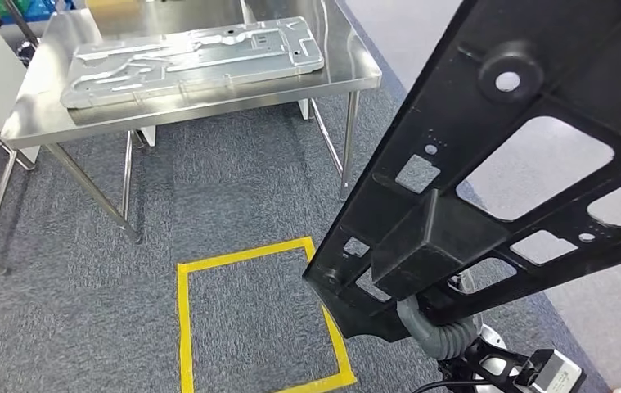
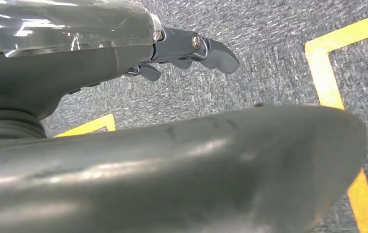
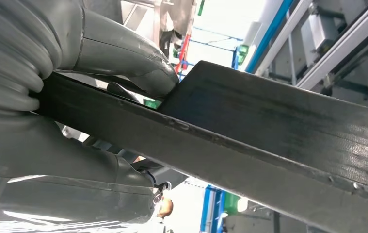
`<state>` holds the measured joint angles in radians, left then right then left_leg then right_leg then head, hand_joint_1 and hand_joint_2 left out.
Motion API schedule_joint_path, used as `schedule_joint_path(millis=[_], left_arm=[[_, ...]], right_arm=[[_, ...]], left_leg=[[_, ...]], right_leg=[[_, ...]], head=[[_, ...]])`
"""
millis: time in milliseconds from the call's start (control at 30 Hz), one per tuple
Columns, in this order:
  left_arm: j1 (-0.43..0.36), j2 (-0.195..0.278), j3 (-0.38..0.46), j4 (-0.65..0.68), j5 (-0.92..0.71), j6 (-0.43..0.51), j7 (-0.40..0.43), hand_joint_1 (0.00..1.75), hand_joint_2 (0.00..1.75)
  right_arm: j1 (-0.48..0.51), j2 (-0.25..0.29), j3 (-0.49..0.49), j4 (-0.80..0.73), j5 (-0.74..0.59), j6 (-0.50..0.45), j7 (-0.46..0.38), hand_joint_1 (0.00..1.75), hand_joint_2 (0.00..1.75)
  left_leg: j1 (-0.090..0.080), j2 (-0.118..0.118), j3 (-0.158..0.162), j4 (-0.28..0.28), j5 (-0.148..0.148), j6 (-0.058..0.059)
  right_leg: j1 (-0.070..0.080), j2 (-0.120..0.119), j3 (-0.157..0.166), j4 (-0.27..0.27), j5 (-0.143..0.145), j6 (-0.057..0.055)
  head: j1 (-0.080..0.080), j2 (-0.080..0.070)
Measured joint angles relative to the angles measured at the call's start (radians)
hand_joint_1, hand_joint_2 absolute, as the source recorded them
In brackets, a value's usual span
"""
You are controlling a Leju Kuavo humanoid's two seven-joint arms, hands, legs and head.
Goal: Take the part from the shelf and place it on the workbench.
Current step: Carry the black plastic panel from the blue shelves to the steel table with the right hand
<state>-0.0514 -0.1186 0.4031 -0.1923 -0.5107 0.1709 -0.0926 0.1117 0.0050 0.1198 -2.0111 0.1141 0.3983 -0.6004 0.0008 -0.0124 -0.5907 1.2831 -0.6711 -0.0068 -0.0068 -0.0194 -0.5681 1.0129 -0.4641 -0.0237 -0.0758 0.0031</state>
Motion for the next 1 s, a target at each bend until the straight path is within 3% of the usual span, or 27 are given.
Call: schedule_joint_path(millis=[33, 67, 133, 200, 333, 400, 467, 533, 567, 600, 633, 700, 733, 800, 833, 900, 933, 1000], left_arm=[[0.003, 0.000, 0.001, 0.000, 0.000, 0.000, 0.000, 0.00, 0.00], [0.007, 0.000, 0.002, 0.000, 0.000, 0.000, 0.000, 0.00, 0.00], [0.011, 0.002, 0.006, 0.000, 0.001, 0.000, 0.000, 0.00, 0.00], [0.010, 0.004, 0.009, 0.000, 0.001, 0.000, 0.000, 0.00, 0.00], [0.002, 0.005, 0.010, -0.002, 0.001, 0.000, 0.000, 0.00, 0.00], [0.000, 0.005, 0.011, -0.002, 0.001, 0.000, 0.000, 0.00, 0.00], [0.000, 0.005, 0.011, -0.002, 0.001, 0.000, 0.000, 0.00, 0.00], [0.002, 0.004, 0.012, -0.002, 0.001, -0.001, 0.000, 0.00, 0.00], [0.005, 0.004, 0.012, -0.002, 0.001, -0.001, 0.001, 0.00, 0.00], [0.007, 0.003, 0.012, -0.002, 0.001, -0.001, 0.001, 0.00, 0.00], [0.011, 0.002, 0.012, -0.001, 0.001, -0.001, 0.002, 0.00, 0.00], [0.013, 0.001, 0.013, -0.001, 0.000, -0.001, 0.004, 0.00, 0.00], [0.013, 0.001, 0.013, 0.000, 0.000, 0.000, 0.005, 0.00, 0.00], [0.009, 0.001, 0.013, 0.000, -0.001, 0.000, 0.006, 0.00, 0.00], [0.007, 0.001, 0.014, 0.000, -0.002, 0.000, 0.007, 0.00, 0.00], [0.004, 0.001, 0.014, 0.000, -0.003, 0.000, 0.007, 0.00, 0.00], [0.003, 0.001, 0.015, 0.000, -0.003, 0.000, 0.007, 0.00, 0.00], [0.003, 0.001, 0.016, 0.000, -0.003, 0.000, 0.007, 0.00, 0.00]], right_arm=[[0.000, 0.000, 0.000, 0.000, 0.000, 0.000, 0.000, 1.75, 1.75], [0.000, 0.000, 0.000, 0.000, 0.000, 0.000, 0.000, 1.75, 1.75], [-0.001, 0.001, 0.000, 0.000, 0.000, 0.001, 0.001, 1.75, 1.75], [-0.001, 0.001, 0.000, 0.000, 0.000, 0.002, 0.001, 1.75, 1.75], [-0.007, 0.003, 0.000, -0.005, 0.000, 0.001, 0.002, 1.75, 1.75], [-0.011, 0.003, 0.000, -0.005, 0.000, 0.001, 0.002, 1.75, 1.75], [-0.012, 0.003, 0.000, -0.002, 0.001, 0.004, 0.003, 1.75, 1.75], [-0.012, 0.003, 0.000, 0.004, 0.004, 0.005, 0.004, 1.75, 1.75], [-0.012, 0.003, 0.000, 0.006, 0.004, 0.004, 0.005, 1.75, 1.75], [-0.012, 0.003, 0.000, 0.009, 0.004, 0.002, 0.005, 1.75, 1.75], [-0.011, 0.002, -0.001, 0.012, 0.003, 0.001, 0.005, 1.75, 1.75], [-0.010, 0.002, -0.002, 0.019, -0.002, -0.002, 0.004, 1.75, 1.75], [-0.009, 0.001, -0.003, 0.022, -0.006, -0.003, 0.003, 1.75, 1.75], [-0.009, 0.000, -0.004, 0.025, -0.015, -0.003, 0.001, 1.75, 1.75], [-0.010, 0.000, -0.004, 0.025, -0.019, -0.003, -0.001, 1.75, 1.75], [-0.011, 0.000, -0.004, 0.026, -0.021, -0.002, -0.003, 1.75, 1.75], [-0.012, -0.001, -0.004, 0.027, -0.019, -0.002, -0.003, 1.75, 1.75], [-0.012, -0.001, -0.004, 0.031, -0.014, -0.003, -0.002, 1.75, 1.75]], left_leg=[[0.000, 0.001, -0.018, -0.015, -0.012, 0.000], [0.000, 0.003, -0.023, -0.055, 0.007, 0.004], [-0.007, 0.009, -0.010, -0.168, 0.109, 0.023], [-0.017, 0.012, 0.007, -0.235, 0.167, 0.039], [-0.015, 0.004, 0.055, -0.276, 0.183, 0.058], [-0.011, 0.001, 0.080, -0.284, 0.183, 0.063], [-0.008, -0.008, 0.092, -0.284, 0.169, 0.063], [-0.003, -0.024, 0.110, -0.284, 0.150, 0.057], [0.001, -0.032, 0.123, -0.284, 0.138, 0.053], [0.006, -0.038, 0.139, -0.284, 0.125, 0.049], [0.009, -0.043, 0.154, -0.284, 0.110, 0.045], [0.011, -0.052, 0.178, -0.290, 0.083, 0.031], [0.010, -0.053, 0.189, -0.294, 0.076, 0.023], [0.010, -0.049, 0.197, -0.285, 0.086, 0.008], [0.011, -0.040, 0.188, -0.254, 0.101, 0.003], [0.011, -0.019, 0.124, -0.146, 0.119, -0.003], [0.012, -0.010, 0.079, -0.086, 0.107, -0.005], [0.011, -0.004, -0.007, -0.009, 0.036, -0.005]], right_leg=[[0.001, -0.001, 0.016, 0.000, -0.012, 0.000], [0.002, -0.002, 0.031, 0.000, -0.024, 0.000], [0.006, -0.003, 0.058, 0.000, -0.045, 0.001], [0.006, -0.001, 0.077, -0.002, -0.064, 0.011], [0.001, 0.005, 0.091, 0.046, -0.062, 0.036], [-0.002, 0.011, 0.035, 0.136, -0.077, 0.046], [-0.008, 0.014, -0.057, 0.241, -0.124, 0.057], [-0.016, 0.015, -0.119, 0.269, -0.165, 0.069], [-0.019, 0.015, -0.129, 0.242, -0.160, 0.074], [-0.022, 0.015, -0.130, 0.194, -0.129, 0.078], [-0.025, 0.015, -0.128, 0.134, -0.060, 0.080], [-0.022, 0.016, -0.124, 0.052, 0.051, 0.071], [-0.019, 0.017, -0.122, 0.035, 0.079, 0.061], [-0.017, 0.021, -0.105, 0.028, 0.064, 0.040], [-0.019, 0.022, -0.090, 0.021, 0.055, 0.031], [-0.020, 0.018, -0.053, 0.008, 0.035, 0.018], [-0.019, 0.013, -0.034, 0.003, 0.023, 0.014], [-0.016, 0.003, 0.002, -0.003, -0.004, 0.011]], head=[[0.000, 0.000], [0.000, 0.000], [0.000, 0.000], [0.000, 0.000], [0.000, 0.000], [0.000, 0.000], [0.000, 0.000], [0.000, 0.000], [0.000, 0.000], [0.000, 0.000], [0.000, 0.000], [0.001, 0.000], [0.001, 0.000], [0.001, 0.000], [0.002, 0.000], [0.001, 0.000], [0.001, 0.000], [0.001, 0.000]])
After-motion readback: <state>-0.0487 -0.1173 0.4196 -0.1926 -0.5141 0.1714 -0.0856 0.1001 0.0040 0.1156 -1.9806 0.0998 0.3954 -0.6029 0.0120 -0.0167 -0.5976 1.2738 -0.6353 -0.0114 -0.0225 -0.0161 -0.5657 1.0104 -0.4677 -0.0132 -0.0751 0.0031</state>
